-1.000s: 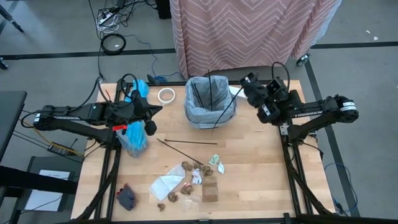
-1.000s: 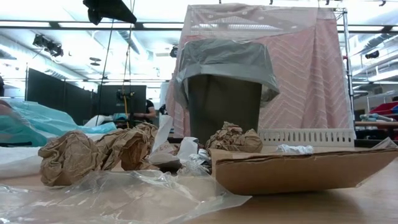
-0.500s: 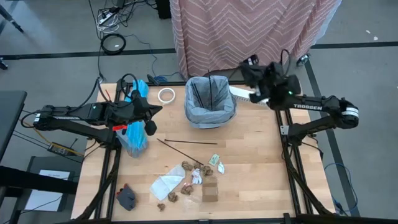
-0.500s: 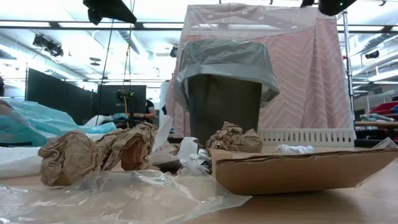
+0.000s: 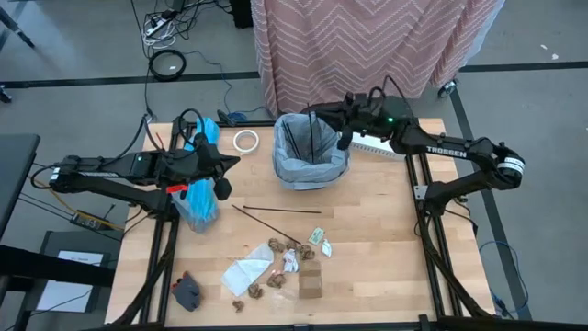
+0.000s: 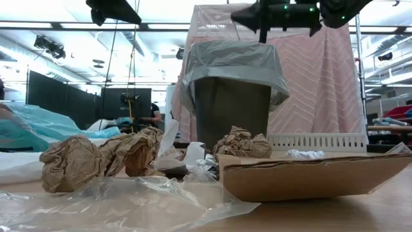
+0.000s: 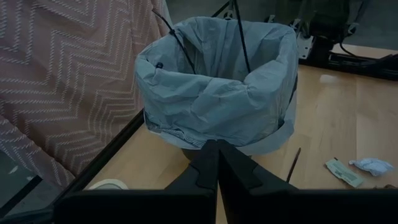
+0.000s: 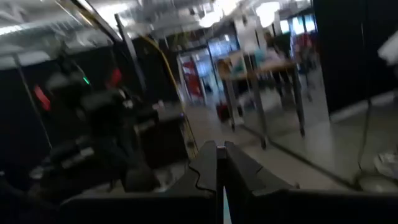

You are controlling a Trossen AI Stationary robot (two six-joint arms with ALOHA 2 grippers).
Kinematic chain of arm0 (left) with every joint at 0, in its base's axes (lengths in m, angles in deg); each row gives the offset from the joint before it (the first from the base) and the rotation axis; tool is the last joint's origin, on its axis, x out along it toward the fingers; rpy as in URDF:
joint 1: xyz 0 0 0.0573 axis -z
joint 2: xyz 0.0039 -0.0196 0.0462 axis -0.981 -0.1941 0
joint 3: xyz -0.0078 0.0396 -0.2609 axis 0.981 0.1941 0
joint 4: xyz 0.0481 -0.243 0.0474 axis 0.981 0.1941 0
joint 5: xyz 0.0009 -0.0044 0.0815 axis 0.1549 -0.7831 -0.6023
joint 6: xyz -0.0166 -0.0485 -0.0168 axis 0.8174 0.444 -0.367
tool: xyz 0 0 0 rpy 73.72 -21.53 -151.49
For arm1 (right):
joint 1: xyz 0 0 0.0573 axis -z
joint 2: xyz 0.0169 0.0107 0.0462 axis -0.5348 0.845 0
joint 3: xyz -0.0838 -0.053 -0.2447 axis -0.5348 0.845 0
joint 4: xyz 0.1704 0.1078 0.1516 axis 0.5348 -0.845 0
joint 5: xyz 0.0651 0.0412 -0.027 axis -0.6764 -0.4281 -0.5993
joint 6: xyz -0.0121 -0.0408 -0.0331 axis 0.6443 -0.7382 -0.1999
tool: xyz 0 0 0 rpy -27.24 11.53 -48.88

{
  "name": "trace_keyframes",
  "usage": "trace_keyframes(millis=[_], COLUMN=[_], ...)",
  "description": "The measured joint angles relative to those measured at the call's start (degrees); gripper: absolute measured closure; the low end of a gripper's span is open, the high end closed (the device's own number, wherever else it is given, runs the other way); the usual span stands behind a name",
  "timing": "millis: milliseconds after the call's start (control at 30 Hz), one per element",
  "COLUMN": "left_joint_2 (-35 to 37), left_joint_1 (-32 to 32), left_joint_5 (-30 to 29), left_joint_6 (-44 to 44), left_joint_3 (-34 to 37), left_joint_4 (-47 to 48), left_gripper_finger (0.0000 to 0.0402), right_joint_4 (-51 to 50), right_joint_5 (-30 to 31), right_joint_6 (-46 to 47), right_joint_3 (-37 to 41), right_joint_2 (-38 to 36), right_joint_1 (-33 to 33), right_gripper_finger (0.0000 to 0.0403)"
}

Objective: Place trash/remove bag and relplace
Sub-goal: Put the zip tie into the trash bin, then adjust the trash bin on the table

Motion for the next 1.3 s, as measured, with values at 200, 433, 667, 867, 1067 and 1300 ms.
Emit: trace_keyframes(millis=[200, 433, 667, 867, 1067, 1300], left_joint_2=[-0.3, -0.8, -1.5, -2.8, -4.8, -7.0], left_joint_1=[0.0, 0.0, 0.0, 0.0, 0.0, 0.0], left_joint_5=[0.0, 0.0, 0.0, -0.1, 0.0, 0.0], left_joint_6=[0.0, 0.0, 3.0, 4.5, 4.5, 7.8], left_joint_3=[0.0, 0.0, 0.0, 0.0, 0.0, 0.0], left_joint_4=[-0.1, 0.0, -0.1, -1.6, -4.3, -6.4], left_gripper_finger=[0.0387, 0.0387, 0.0387, 0.0387, 0.0387, 0.0387], right_joint_4=[-10.1, -14.4, -51.0, -66.0, -74.1, -70.8], right_joint_5=[0.7, 4.5, 29.8, 38.9, 41.3, 38.7], right_joint_6=[-0.8, -2.1, -3.5, 0.9, 4.7, 3.2], right_joint_3=[0.0, -0.1, 0.0, 0.0, 0.0, 0.0], right_joint_2=[0.0, -7.0, -18.1, -20.3, -14.4, -4.6], right_joint_1=[0.4, 5.0, 11.3, 14.5, 18.4, 20.6], right_gripper_finger=[0.0336, 0.0262, 0.0273, 0.0294, 0.0304, 0.0304])
